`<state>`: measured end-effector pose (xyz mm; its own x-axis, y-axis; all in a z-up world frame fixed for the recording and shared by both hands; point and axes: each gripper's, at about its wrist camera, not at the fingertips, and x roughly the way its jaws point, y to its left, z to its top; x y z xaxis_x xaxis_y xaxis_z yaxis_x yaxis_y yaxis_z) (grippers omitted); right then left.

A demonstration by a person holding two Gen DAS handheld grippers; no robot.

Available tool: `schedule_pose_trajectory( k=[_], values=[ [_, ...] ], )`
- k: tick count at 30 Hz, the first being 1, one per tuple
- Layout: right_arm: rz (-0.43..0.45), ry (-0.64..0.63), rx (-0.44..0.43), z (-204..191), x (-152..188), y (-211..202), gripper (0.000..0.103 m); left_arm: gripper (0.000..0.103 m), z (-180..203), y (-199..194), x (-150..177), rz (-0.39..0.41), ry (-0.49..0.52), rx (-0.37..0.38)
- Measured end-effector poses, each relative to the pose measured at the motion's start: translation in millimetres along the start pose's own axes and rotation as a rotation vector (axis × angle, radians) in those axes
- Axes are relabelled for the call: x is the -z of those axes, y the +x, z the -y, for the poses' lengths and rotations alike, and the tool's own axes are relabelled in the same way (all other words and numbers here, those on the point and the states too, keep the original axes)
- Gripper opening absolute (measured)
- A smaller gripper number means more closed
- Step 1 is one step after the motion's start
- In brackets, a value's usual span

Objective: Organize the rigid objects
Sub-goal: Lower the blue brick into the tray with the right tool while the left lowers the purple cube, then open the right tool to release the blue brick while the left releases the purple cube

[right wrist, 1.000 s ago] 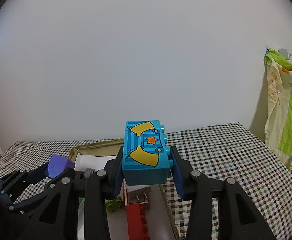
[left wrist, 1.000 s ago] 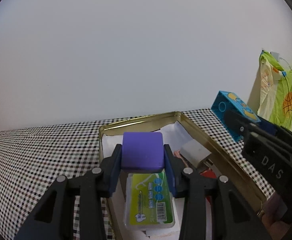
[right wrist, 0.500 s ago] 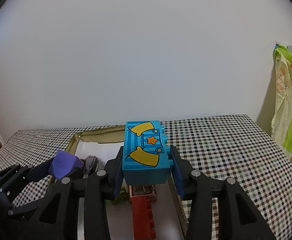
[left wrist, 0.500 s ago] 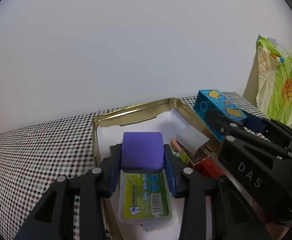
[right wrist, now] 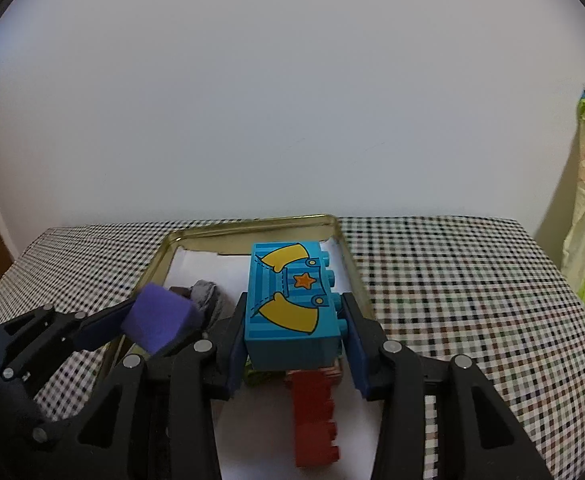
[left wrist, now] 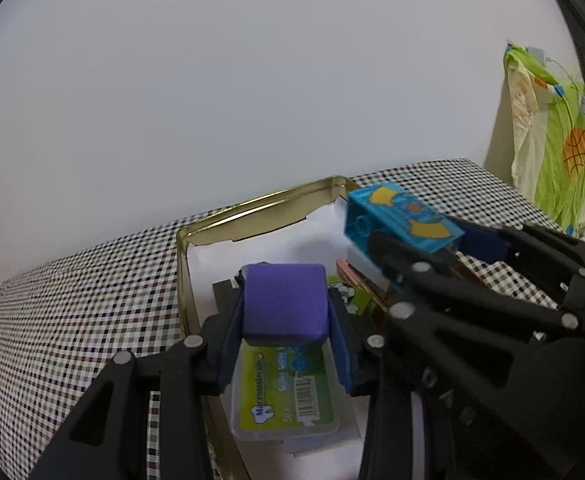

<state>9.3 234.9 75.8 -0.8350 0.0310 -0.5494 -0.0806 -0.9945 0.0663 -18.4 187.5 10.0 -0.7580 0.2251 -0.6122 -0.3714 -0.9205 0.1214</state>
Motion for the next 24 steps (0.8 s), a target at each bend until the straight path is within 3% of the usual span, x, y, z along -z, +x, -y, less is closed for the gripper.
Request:
schedule_pose_trajectory(
  k=[8,11,17,19,21,23,24],
  values=[
    [-0.031,-0.014,-0.017,-4,2,7,0.046,0.039,4,2,1,-0.031,0.011,0.013],
    [-0.045,-0.012,-0.013,-3,4,8,0.046,0.039,2,7,2,-0.054,-0.016,0.06],
    [-0.055,0.009,-0.037,-1,5,8,0.048,0.042,4,6,4,-0.053,-0.012,0.043],
    [-0.056,0.025,-0.04,-1,4,5,0.06,0.061,4,5,4,-0.055,-0.014,0.06],
    [-0.035,0.047,-0.054,4,2,2,0.079,0.092,4,2,4,-0.05,-0.029,0.044],
    [-0.007,0.056,-0.061,4,2,-3,0.082,0.102,1,-4,3,-0.022,-0.044,0.041],
    [0.002,0.054,-0.056,4,2,-5,0.083,0.102,1,-6,3,-0.008,-0.044,0.028]
  ],
)
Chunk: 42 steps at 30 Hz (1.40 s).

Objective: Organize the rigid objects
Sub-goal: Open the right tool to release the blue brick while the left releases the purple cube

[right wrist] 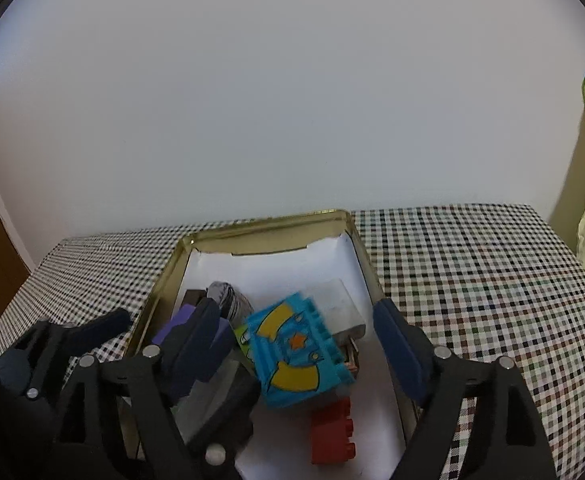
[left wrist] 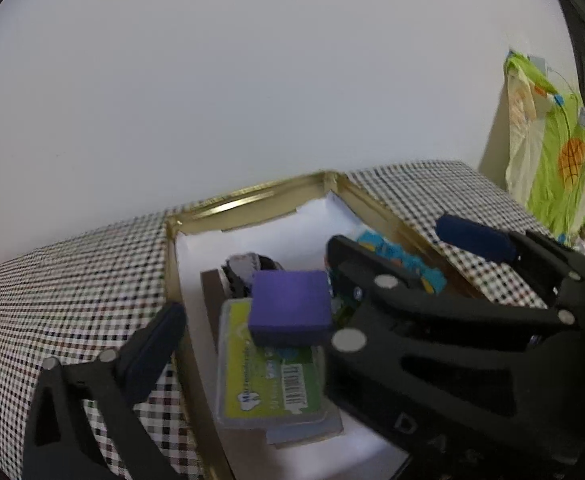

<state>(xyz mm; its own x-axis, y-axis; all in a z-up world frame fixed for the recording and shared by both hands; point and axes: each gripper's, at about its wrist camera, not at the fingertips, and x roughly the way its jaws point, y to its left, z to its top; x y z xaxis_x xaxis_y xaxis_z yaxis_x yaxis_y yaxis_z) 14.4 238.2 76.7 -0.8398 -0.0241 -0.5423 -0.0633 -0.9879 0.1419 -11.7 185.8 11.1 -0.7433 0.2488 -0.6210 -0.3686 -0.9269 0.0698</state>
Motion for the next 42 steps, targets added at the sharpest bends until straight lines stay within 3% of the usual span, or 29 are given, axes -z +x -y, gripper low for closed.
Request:
schedule_pose_trajectory(
  k=[8,12,31,32,33,35,40,42],
  values=[
    [0.048,0.014,0.037,4,-1,-7,0.083,0.102,-8,-4,1,0.026,-0.042,0.009],
    [0.057,0.075,0.015,14,-2,-7,0.083,0.102,-9,-5,0,0.043,-0.054,0.006],
    [0.087,0.138,0.019,27,-3,-16,0.083,0.102,-10,1,1,0.001,-0.059,0.0],
    [0.082,0.136,0.026,28,-3,-17,0.077,0.102,-9,1,1,-0.001,-0.05,-0.003],
    [0.08,0.133,0.034,28,-3,-17,0.059,0.102,-10,1,0,-0.003,-0.043,-0.012],
    [0.062,0.134,0.023,31,-4,-17,0.041,0.1,-15,2,0,-0.012,-0.05,-0.017],
    [0.027,0.193,0.005,46,0,-23,0.041,0.08,-35,12,1,-0.068,-0.097,-0.028],
    [-0.007,0.212,-0.034,48,3,-19,0.041,0.08,-40,13,1,-0.079,-0.114,-0.014]
  ],
)
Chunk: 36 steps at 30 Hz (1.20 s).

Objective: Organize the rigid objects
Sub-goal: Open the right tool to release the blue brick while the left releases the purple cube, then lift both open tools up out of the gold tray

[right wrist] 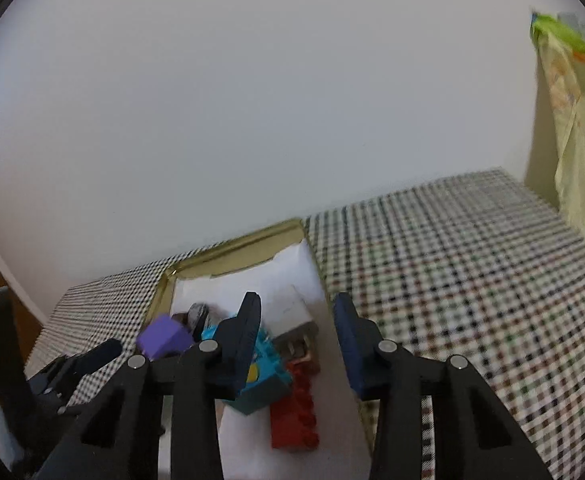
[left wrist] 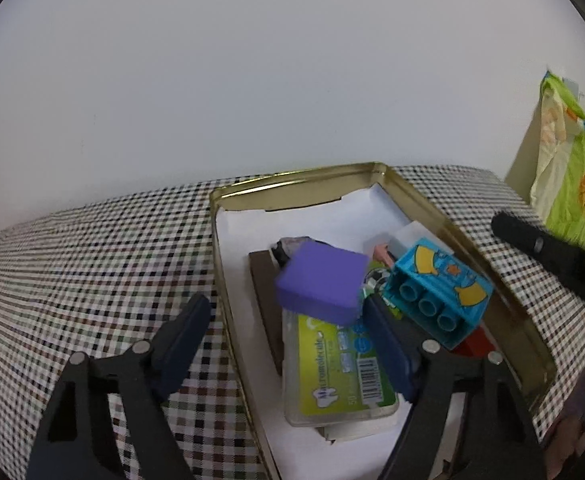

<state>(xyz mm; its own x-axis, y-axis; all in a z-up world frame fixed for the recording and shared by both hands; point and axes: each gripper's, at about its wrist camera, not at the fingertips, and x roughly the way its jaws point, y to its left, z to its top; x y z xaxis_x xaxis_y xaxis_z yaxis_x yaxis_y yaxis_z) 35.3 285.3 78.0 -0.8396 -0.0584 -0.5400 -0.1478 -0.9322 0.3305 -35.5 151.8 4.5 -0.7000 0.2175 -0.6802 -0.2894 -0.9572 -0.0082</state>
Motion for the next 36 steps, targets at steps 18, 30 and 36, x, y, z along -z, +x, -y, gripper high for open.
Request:
schedule_pose_trajectory(
  k=[18,30,36],
  values=[
    [-0.093,0.174,-0.281,-1,14,18,0.045,0.094,-7,0,2,0.015,-0.055,0.03],
    [0.123,0.06,-0.067,-6,10,-3,0.073,0.095,-5,-3,2,0.05,-0.045,-0.003],
    [0.283,-0.066,0.098,-21,16,-28,0.084,0.098,3,-6,2,0.092,-0.017,-0.05]
  ],
)
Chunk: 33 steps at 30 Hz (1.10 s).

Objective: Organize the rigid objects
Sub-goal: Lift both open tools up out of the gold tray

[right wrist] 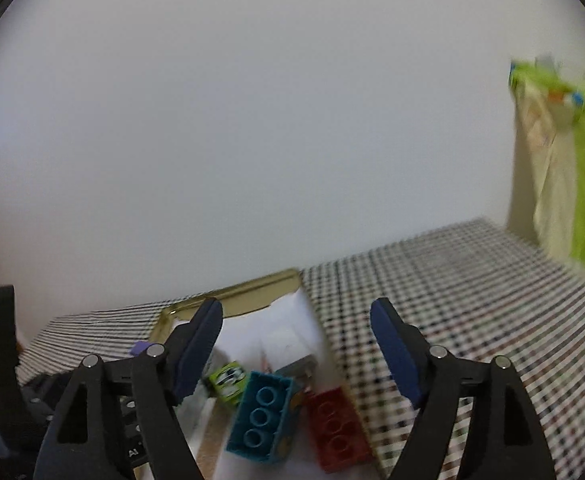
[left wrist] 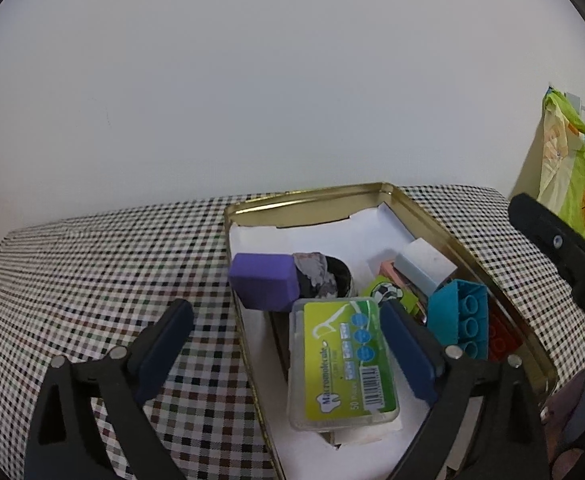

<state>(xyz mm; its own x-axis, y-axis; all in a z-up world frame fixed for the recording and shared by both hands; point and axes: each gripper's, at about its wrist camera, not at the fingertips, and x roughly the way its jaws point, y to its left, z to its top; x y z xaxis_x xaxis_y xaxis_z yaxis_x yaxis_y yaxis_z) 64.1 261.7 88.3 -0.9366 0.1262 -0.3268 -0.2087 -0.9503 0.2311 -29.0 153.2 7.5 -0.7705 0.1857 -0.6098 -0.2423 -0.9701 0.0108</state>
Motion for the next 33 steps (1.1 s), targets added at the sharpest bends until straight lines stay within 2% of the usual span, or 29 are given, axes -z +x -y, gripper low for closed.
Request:
schedule_pose_trajectory(
  k=[3,8,22,33],
  values=[
    [0.029,-0.048,0.045,-8,3,-1,0.087,0.099,2,-2,0,0.023,0.011,-0.016],
    [0.015,-0.083,0.061,-13,6,2,0.087,0.099,3,-2,0,0.043,0.025,-0.035],
    [-0.002,-0.054,0.088,-9,13,-3,0.087,0.099,14,-5,2,0.1,0.107,-0.066],
    [0.004,-0.021,0.081,1,12,-7,0.087,0.099,16,-5,3,0.11,0.111,-0.069]
  ],
)
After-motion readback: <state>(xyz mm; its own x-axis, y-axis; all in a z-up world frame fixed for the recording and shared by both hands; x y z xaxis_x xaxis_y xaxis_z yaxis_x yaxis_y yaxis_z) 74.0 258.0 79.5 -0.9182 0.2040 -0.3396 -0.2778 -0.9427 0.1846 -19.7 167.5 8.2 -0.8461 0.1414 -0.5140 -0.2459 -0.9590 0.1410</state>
